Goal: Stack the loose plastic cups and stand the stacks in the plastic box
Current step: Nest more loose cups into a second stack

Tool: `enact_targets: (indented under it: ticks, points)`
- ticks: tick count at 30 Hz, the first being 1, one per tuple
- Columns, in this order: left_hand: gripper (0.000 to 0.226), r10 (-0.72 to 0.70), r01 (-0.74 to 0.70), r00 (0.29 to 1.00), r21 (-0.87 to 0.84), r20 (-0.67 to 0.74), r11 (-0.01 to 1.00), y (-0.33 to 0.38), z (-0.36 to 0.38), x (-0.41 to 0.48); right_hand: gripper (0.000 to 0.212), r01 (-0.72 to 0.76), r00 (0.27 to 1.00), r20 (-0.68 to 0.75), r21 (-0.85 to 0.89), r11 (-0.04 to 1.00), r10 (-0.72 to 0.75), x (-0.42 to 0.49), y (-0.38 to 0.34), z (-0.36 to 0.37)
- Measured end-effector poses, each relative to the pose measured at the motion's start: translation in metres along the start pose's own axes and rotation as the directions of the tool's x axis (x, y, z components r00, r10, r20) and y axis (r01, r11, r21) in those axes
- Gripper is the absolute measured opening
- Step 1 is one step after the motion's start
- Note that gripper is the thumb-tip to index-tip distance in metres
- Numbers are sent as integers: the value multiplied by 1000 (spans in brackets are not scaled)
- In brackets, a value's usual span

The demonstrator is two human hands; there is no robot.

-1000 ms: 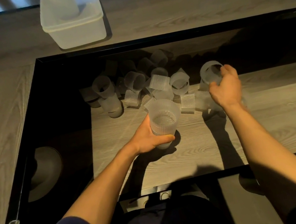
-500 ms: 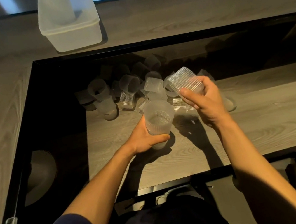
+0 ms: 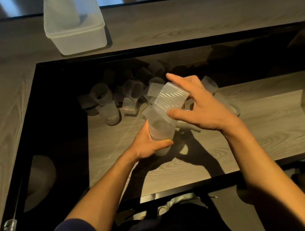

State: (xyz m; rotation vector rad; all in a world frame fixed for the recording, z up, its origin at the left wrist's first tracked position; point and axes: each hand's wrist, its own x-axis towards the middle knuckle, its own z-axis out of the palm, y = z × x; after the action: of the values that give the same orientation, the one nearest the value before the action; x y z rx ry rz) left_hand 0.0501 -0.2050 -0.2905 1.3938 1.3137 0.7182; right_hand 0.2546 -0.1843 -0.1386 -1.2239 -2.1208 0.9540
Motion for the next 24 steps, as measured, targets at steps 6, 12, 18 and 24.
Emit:
enact_targets:
  ticks: [6,12,18,24]
  points:
    - [93,5,-5,1000,-7,-2,1000,3,0,-1,63,66,997,-14,-231,971,-71,2,-20,6]
    - [95,38,-38,999,0,2,999,1,1,-1,71,1,992,109,-543,840,69,15,-21,24]
    - [105,66,-64,998,-69,21,996,6,3,-7,94,68,936,310,-625,778,167,14,-10,49]
    - [101,23,-23,1000,-38,3,999,7,3,-7,50,-86,965,-228,190,978,129,10,30,47]
